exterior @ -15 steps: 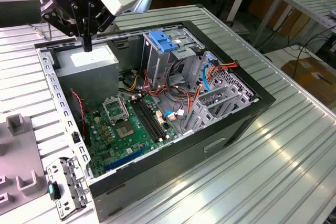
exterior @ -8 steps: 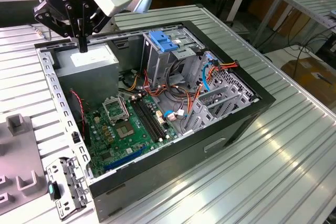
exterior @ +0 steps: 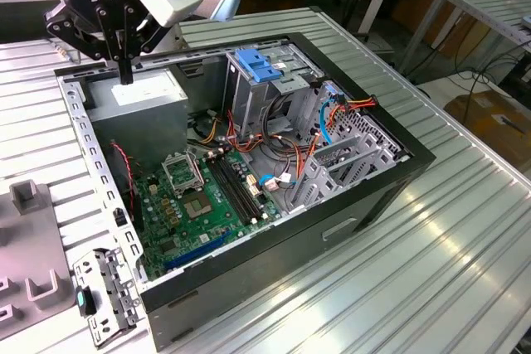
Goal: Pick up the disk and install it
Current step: 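Reach for the disk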
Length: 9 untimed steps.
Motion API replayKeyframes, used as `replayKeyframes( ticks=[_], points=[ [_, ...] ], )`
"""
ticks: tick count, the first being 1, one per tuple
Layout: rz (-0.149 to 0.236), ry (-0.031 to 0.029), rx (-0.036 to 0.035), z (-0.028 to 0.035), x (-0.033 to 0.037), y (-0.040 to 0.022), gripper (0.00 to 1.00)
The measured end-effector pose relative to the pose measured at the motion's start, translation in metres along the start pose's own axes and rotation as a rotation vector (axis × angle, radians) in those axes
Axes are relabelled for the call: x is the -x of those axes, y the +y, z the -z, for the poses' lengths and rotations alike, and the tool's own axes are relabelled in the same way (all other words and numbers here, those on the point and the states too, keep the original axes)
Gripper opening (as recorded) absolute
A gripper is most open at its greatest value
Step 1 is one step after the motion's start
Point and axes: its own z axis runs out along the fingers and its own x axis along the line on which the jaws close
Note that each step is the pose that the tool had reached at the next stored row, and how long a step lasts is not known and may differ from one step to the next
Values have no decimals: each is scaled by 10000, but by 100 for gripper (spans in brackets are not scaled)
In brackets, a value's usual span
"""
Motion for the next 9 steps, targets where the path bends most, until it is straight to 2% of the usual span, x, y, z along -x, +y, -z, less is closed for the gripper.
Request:
replayKeyframes(
  ticks=[9],
  points=[
    [0,2,0,2,-80,-6,11]
  ],
)
